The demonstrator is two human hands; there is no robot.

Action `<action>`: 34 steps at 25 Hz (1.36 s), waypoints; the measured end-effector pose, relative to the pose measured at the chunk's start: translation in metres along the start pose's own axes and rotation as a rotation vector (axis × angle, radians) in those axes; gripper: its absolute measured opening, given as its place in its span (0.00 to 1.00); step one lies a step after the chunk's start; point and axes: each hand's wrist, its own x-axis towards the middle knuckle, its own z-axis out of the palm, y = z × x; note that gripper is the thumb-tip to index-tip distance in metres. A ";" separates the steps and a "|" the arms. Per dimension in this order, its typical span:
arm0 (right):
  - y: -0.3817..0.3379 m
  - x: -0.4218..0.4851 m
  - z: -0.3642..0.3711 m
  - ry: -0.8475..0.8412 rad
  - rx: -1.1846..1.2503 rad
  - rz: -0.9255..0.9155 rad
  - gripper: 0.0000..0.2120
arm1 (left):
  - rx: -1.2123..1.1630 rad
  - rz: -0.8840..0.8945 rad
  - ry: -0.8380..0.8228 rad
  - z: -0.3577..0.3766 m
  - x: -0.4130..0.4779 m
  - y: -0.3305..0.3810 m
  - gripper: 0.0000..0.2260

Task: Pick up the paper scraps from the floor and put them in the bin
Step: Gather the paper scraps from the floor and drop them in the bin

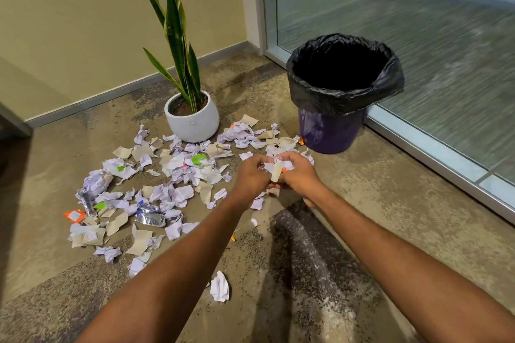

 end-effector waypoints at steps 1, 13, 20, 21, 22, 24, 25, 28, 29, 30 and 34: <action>-0.011 0.003 -0.006 0.010 0.016 -0.034 0.22 | 0.009 0.042 0.021 0.002 0.003 0.014 0.18; -0.154 0.036 -0.106 0.173 0.188 -0.321 0.24 | 0.030 0.471 0.085 0.032 0.046 0.183 0.15; -0.174 0.077 -0.144 0.279 0.486 -0.152 0.44 | -0.178 0.238 0.000 0.073 0.088 0.227 0.13; -0.174 0.081 -0.148 0.270 0.543 -0.114 0.44 | -0.228 0.196 -0.012 0.076 0.093 0.229 0.13; -0.173 0.085 -0.151 0.264 0.571 -0.080 0.41 | -0.280 0.163 -0.029 0.078 0.097 0.231 0.15; -0.173 0.091 -0.155 0.269 0.567 -0.029 0.33 | -0.342 0.124 -0.064 0.077 0.102 0.234 0.20; -0.172 0.094 -0.157 0.282 0.557 -0.010 0.30 | -0.345 0.114 -0.077 0.076 0.104 0.234 0.22; -0.169 0.098 -0.158 0.292 0.610 0.007 0.18 | -0.344 0.101 -0.106 0.073 0.102 0.229 0.23; -0.169 0.096 -0.157 0.296 0.625 0.007 0.13 | -0.354 0.104 -0.114 0.070 0.101 0.227 0.21; -0.168 0.094 -0.155 0.304 0.626 0.004 0.10 | -0.368 0.110 -0.121 0.067 0.100 0.225 0.19; -0.156 0.084 -0.147 0.262 0.630 -0.073 0.11 | -0.424 0.121 -0.106 0.050 0.094 0.210 0.13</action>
